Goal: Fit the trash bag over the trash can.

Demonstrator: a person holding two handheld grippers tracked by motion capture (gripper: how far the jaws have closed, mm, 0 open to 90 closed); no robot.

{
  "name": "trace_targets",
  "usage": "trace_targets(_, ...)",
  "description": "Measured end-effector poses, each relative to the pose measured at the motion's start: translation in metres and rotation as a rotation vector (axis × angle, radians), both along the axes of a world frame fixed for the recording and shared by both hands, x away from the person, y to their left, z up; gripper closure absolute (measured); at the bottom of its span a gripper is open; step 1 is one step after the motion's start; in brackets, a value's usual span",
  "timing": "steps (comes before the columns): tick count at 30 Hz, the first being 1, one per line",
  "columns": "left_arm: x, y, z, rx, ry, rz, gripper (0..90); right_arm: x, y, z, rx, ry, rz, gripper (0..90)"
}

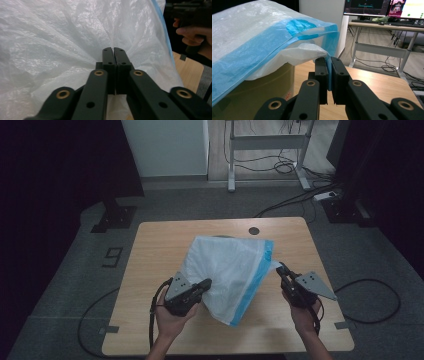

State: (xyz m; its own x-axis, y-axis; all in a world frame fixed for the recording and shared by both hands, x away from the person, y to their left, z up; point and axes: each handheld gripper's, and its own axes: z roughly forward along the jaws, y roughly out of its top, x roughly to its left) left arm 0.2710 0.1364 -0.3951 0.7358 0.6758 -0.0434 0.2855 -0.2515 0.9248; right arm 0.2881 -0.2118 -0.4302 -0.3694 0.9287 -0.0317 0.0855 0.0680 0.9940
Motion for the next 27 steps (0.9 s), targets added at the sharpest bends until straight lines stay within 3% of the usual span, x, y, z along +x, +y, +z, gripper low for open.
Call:
trace_targets(1, 0.000, 0.000, 0.000, 0.000, 0.000, 0.000, 89.7, 0.000, 0.000, 0.000, 0.001, 0.002, -0.001, 83.3)
trace_targets(5, -0.002, 0.018, 0.008, -0.152, -0.020, 0.006, 89.9, 0.001, -0.003, -0.001, 0.000, 0.009, -0.009, 83.1)
trace_targets(6, -0.002, 0.018, 0.008, -0.152, -0.020, 0.006, 90.0, 0.001, -0.003, -0.001, 0.000, 0.009, -0.009, 83.1)
trace_targets(7, -0.003, 0.027, 0.013, -0.219, -0.026, 0.010, 90.0, 0.001, -0.004, -0.002, -0.001, 0.014, -0.011, 82.8)
trace_targets(8, -0.003, 0.032, 0.015, -0.250, -0.028, 0.013, 90.0, 0.001, -0.004, -0.003, -0.001, 0.016, -0.012, 82.5)
trace_targets(12, -0.005, 0.048, 0.020, -0.333, -0.034, 0.029, 90.0, 0.001, -0.006, -0.007, -0.003, 0.026, 0.002, 77.3)
trace_targets(15, -0.006, 0.056, 0.021, -0.367, -0.028, 0.036, 90.0, -0.001, -0.005, -0.012, -0.042, 0.062, 0.047, 58.6)
trace_targets(18, -0.007, 0.058, 0.020, -0.371, -0.028, 0.039, 90.0, -0.014, -0.007, -0.019, -0.057, 0.056, 0.072, 48.8)
trace_targets(22, -0.006, 0.057, 0.018, -0.370, -0.025, 0.040, 90.0, -0.032, -0.014, -0.018, -0.016, 0.033, 0.105, 40.5)
trace_targets(27, -0.006, 0.055, 0.020, -0.368, -0.029, 0.040, 90.0, -0.044, -0.008, -0.001, 0.024, -0.015, 0.185, 39.8)
